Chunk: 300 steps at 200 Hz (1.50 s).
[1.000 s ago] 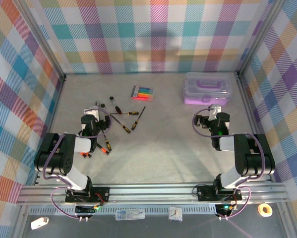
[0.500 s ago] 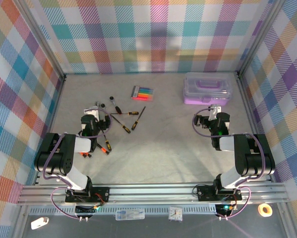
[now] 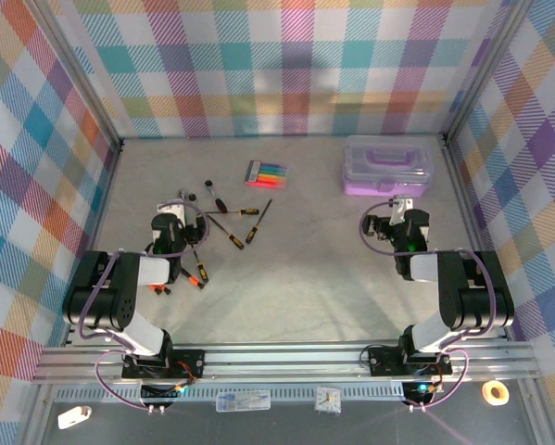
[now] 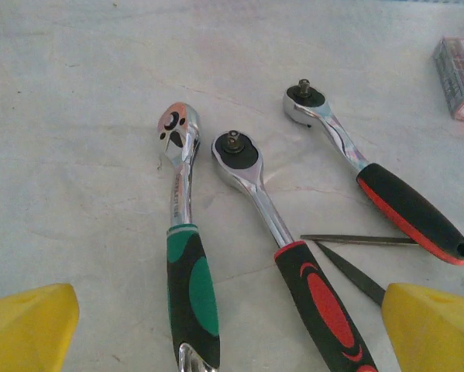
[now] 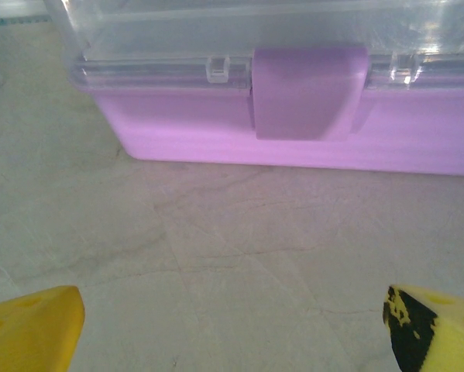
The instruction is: Pack the tool kit
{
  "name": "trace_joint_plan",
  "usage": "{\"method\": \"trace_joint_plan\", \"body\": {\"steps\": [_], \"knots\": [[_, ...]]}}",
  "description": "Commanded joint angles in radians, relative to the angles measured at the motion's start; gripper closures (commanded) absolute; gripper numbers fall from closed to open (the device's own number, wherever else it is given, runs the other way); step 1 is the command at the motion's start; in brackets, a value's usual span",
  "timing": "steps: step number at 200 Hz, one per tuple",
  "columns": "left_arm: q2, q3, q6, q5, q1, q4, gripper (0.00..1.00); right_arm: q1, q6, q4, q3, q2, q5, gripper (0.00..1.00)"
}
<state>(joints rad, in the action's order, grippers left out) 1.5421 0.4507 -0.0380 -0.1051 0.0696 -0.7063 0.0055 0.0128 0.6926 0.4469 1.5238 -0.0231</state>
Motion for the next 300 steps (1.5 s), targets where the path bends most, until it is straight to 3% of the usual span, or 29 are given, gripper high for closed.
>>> {"method": "trace_joint_plan", "body": {"steps": [1,29,51,69,84,97,105,113,122,146,182,216,238,300], "knots": [[-0.13,0.119,0.004,0.01,0.001,0.234,0.0,-0.007,0.022,-0.293,0.164,-0.081,0.039,0.01],[-0.317,0.206,0.026,0.038,0.002,0.406,0.0,0.011,0.04,-0.523,0.295,-0.179,0.034,0.01],[-0.463,0.311,0.084,0.059,0.004,0.588,0.0,0.032,0.183,-0.832,0.467,-0.243,0.165,0.01],[-0.559,0.425,0.135,0.099,0.006,0.768,0.0,0.034,0.305,-1.105,0.626,-0.256,0.199,0.01],[-0.619,0.515,0.254,0.065,0.006,0.918,0.0,0.032,0.403,-1.201,0.671,-0.273,0.183,0.01],[-0.666,0.588,0.414,0.034,0.006,1.077,0.0,0.028,0.625,-1.254,0.641,-0.305,0.193,0.01],[-0.694,0.616,0.476,0.028,0.006,1.161,0.0,0.0,0.632,-1.188,0.591,-0.324,0.09,0.01],[-0.734,0.604,0.517,0.028,0.006,1.17,0.0,-0.009,0.62,-1.119,0.549,-0.339,0.001,0.01],[-0.787,0.569,0.578,0.0,0.006,1.183,0.0,-0.01,0.633,-1.104,0.529,-0.349,-0.003,0.01],[-0.893,0.479,0.589,-0.015,0.006,1.177,0.0,-0.009,0.685,-1.235,0.598,-0.317,0.115,0.01],[-0.84,0.483,0.599,0.008,0.007,1.262,0.01,-0.009,0.802,-1.269,0.655,-0.245,0.22,0.01],[-0.747,0.446,0.611,0.19,0.006,1.196,0.12,-0.012,0.96,-1.317,0.79,-0.067,0.304,0.01],[-0.701,0.424,0.624,0.267,0.014,1.147,0.15,-0.019,1.007,-1.379,0.944,0.086,0.286,0.01],[-0.659,0.384,0.628,0.284,0.093,1.099,0.16,-0.024,1.175,-1.536,1.296,0.424,0.198,0.01]]}}
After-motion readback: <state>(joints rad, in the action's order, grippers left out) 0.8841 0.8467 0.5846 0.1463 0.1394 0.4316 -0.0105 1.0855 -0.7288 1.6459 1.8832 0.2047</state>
